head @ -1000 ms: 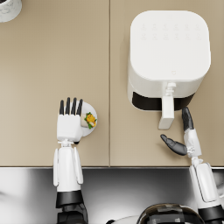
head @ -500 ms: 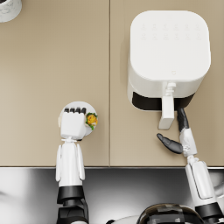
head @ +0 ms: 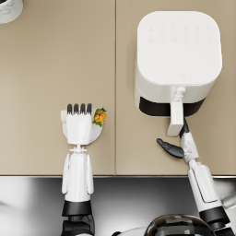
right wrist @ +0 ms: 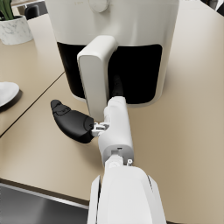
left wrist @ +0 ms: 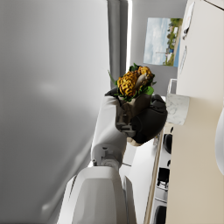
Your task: Pick up the chicken rolls and place it into the air fryer
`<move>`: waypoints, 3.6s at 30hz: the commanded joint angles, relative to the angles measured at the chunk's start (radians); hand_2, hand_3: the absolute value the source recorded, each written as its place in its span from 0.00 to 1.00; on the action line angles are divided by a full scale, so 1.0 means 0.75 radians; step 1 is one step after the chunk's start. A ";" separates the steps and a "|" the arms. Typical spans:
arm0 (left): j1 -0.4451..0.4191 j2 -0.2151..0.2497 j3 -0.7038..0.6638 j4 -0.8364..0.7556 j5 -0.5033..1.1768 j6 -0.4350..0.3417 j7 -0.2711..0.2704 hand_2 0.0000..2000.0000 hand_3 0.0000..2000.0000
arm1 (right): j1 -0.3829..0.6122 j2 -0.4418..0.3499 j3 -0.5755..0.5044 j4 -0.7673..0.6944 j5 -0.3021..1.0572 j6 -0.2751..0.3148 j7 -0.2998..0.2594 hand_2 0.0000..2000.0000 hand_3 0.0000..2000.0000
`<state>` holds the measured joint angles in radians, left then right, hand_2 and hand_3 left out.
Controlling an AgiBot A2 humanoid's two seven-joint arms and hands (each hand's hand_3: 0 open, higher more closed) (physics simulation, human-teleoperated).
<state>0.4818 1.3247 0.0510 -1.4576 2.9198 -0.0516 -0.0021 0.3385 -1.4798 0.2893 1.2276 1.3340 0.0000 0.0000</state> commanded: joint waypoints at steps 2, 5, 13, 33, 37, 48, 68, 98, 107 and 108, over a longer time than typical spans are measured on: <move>0.005 0.005 0.000 -0.104 0.000 0.001 0.001 1.00 1.00 | 0.067 -0.027 0.033 -0.012 0.001 -0.011 0.000 0.68 0.16; -0.001 0.009 0.010 -0.135 0.000 0.002 0.002 1.00 1.00 | 0.112 -0.040 0.070 -0.063 0.004 -0.107 0.000 1.00 0.65; -0.007 0.028 0.132 -0.237 -0.001 0.001 0.002 1.00 1.00 | 0.087 0.107 0.387 0.069 0.011 -0.112 0.003 1.00 1.00; 0.173 0.182 0.408 -0.251 -0.001 0.001 0.002 1.00 1.00 | -0.133 0.430 0.778 0.777 0.007 -0.135 0.004 1.00 1.00; 0.217 0.223 0.443 -0.231 -0.117 0.002 0.001 1.00 1.00 | -0.180 0.417 0.777 0.830 0.006 -0.137 0.002 1.00 1.00; 0.282 0.305 0.605 -0.139 -0.373 0.004 0.001 1.00 1.00 | -0.269 0.364 0.775 0.897 0.004 -0.165 -0.002 1.00 1.00; 0.230 0.228 0.611 -0.163 -0.380 0.059 0.003 0.00 0.00 | -0.274 0.941 0.704 0.844 0.004 -0.196 -0.007 1.00 1.00; 0.009 0.106 -0.186 -0.381 -0.381 0.068 0.003 0.00 0.00 | 0.367 0.472 0.772 0.375 0.007 0.108 0.018 1.00 1.00; 0.036 0.096 -0.190 -0.362 -0.381 0.068 0.003 0.00 0.00 | 0.541 0.391 0.771 0.109 0.008 0.193 0.018 1.00 1.00; 0.040 0.095 -0.188 -0.355 -0.381 0.068 0.003 0.00 0.00 | 0.555 0.384 0.773 0.090 0.008 0.194 0.019 1.00 1.00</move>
<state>0.4914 1.3969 -0.0912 -1.7208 2.6340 -0.0005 0.0002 0.6725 -1.0348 0.8717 1.2831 1.3400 0.1481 0.0129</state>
